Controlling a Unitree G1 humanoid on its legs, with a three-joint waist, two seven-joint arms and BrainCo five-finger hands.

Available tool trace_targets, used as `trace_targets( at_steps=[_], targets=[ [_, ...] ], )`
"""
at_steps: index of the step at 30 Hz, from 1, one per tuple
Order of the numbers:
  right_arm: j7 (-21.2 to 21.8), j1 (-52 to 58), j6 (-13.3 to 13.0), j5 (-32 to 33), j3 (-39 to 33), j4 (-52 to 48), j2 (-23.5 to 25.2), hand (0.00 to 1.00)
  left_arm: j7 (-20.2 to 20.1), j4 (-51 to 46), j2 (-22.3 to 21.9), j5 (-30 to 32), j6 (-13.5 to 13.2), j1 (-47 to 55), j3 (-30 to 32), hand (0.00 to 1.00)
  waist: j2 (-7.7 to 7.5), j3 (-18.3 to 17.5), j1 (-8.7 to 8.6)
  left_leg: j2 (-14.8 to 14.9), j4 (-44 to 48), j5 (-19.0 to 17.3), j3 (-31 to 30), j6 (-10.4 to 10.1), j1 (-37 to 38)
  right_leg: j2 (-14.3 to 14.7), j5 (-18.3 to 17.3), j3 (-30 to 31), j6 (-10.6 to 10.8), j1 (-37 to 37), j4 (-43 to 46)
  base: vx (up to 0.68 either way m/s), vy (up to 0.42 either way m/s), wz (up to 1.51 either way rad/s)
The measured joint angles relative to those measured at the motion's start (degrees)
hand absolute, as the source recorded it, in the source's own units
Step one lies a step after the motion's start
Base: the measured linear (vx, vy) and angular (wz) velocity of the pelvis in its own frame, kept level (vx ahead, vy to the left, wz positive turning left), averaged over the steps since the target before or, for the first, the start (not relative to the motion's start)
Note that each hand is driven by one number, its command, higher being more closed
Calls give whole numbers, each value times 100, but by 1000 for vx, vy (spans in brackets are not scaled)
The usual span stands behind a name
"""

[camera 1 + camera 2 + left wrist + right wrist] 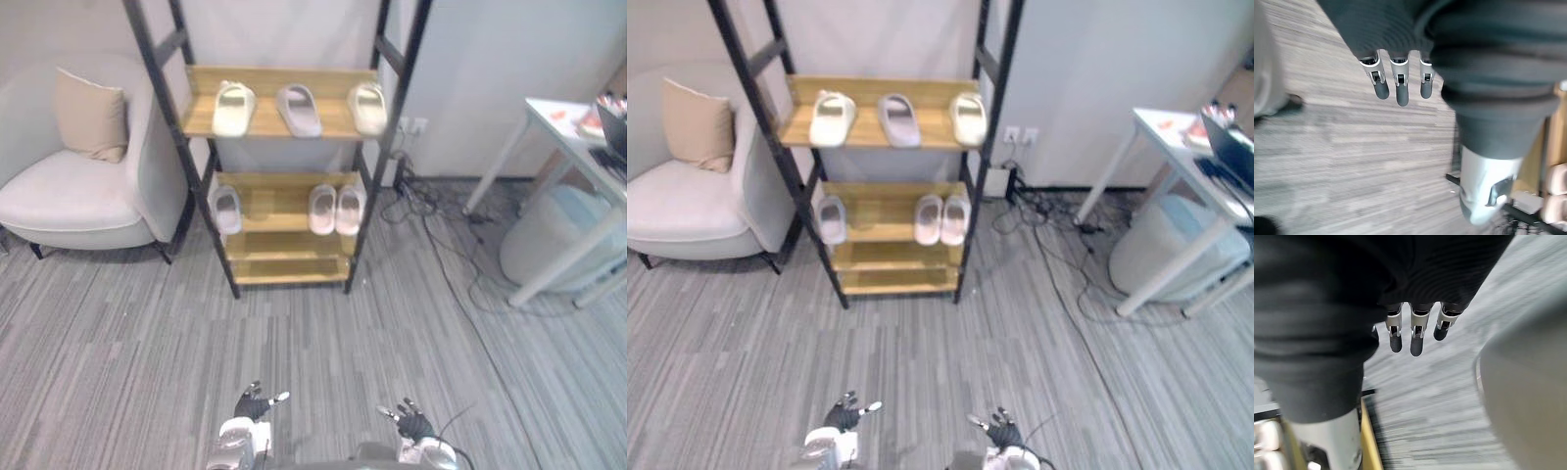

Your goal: Organize the slippers on the shoe rack

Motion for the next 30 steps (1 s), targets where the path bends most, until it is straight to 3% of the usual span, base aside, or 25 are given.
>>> trace_targets(
  at_steps=[1,2,3,4,5,6,7,10,11,12,15,18,19,21,22,23,24,26,30],
  targets=[
    [5,13,-5,1,-73,14,-14,0,3,13,4,0,1,-2,4,0,14,5,-24,33,-102,-1,-74,-2,123,3,-23,-60,-15,-101,-397,364,-127,67],
    [4,45,-4,26,-194,24,-23,0,2,13,-8,0,-2,-24,4,0,68,24,-123,156,-159,-126,-219,-189,235,82,4,-61,-47,-257,-1246,389,-158,64],
    [-10,40,-17,15,-210,26,-34,0,2,12,-12,0,-6,-27,5,0,85,36,-146,201,-162,-184,-262,-286,266,148,53,-12,-75,-296,-1535,514,-285,65],
    [2,23,-13,17,-186,45,-58,0,-2,60,-3,3,-5,0,25,0,65,37,-153,257,-148,-356,-388,-472,379,319,489,417,-133,-359,-2716,450,-272,34],
    [10,20,-14,32,-189,71,-49,0,-4,66,-4,3,-5,8,31,0,53,40,-158,263,-113,-428,-441,-553,419,329,922,465,-143,-345,-2870,560,-315,44],
    [23,-53,-46,17,-191,79,-103,0,-12,129,-92,6,-19,23,64,0,245,51,-194,448,-33,-486,-567,-598,520,412,859,242,-316,-220,-2729,378,-189,41],
    [28,-71,-50,29,-198,118,-131,0,-44,165,-144,14,-27,12,39,0,310,48,-183,514,181,-449,-568,-635,472,429,687,175,-366,-212,-2609,532,-293,48],
    [26,-118,-62,20,-140,189,-189,0,-103,162,-172,108,-30,-36,69,0,384,92,-209,782,1865,-268,-719,-887,-222,420,353,-77,-537,136,-2607,378,-233,43],
    [27,-90,-53,35,-133,221,-206,0,-106,149,-135,107,-41,-84,74,0,345,134,-176,1049,3308,161,-809,-1006,-891,424,280,-211,-644,528,-2854,340,-182,26],
    [22,-86,-30,32,-98,246,-203,0,-116,100,-151,108,-47,-84,62,0,354,141,-133,1226,4092,128,-686,-986,-1228,445,237,-235,-711,883,-3063,327,-162,17],
    [25,-30,15,32,-66,244,-178,0,-122,2,-146,109,-58,-38,58,0,330,142,-121,1467,4037,-162,-30,-782,-1684,410,214,-164,-740,1603,-3634,292,-78,-18],
    [18,-48,29,62,-61,234,-151,0,-112,-92,-141,108,-87,-22,58,0,305,131,-105,1300,2586,-208,153,-766,-1882,343,142,-24,-650,1840,-3858,254,65,-29],
    [10,-35,28,71,-63,235,-137,0,-111,-119,-137,108,-112,-24,50,0,278,141,-69,1037,1612,-144,7,-738,-1895,256,15,115,-565,1918,-3848,241,138,-41],
    [-22,3,28,56,-35,235,-145,0,-105,-157,-136,108,-120,-3,-1,0,280,109,-29,722,802,222,-331,-721,-1896,171,-224,323,-398,2035,-3803,411,294,-50],
    [-27,17,35,34,11,244,-154,0,-106,-181,-137,109,-125,19,-4,0,267,77,22,653,816,401,-401,-720,-1864,152,-295,443,-343,2040,-3762,483,374,-66],
    [-29,79,55,18,160,264,-107,0,-105,-177,-115,107,-140,58,5,0,145,-112,90,483,925,428,-295,-674,-1871,-2,-408,696,-217,2068,-3759,368,250,-49],
    [-28,92,54,18,167,263,-114,0,-105,-175,-110,107,-139,63,5,0,119,-151,82,471,944,403,-252,-678,-1871,-23,-406,720,-215,2091,-3754,481,283,-50],
    [-13,186,87,4,312,265,35,0,-106,-163,-25,108,-96,101,1,0,-152,-381,94,299,1215,134,128,-519,-1793,-264,-251,1148,-135,2071,-3702,426,259,-36],
    [47,163,87,-44,287,235,28,0,-100,-96,40,104,-42,168,-59,0,-68,-423,128,194,679,55,360,-386,-1059,-231,98,1345,54,1657,-2438,309,198,-38]
  ],
)
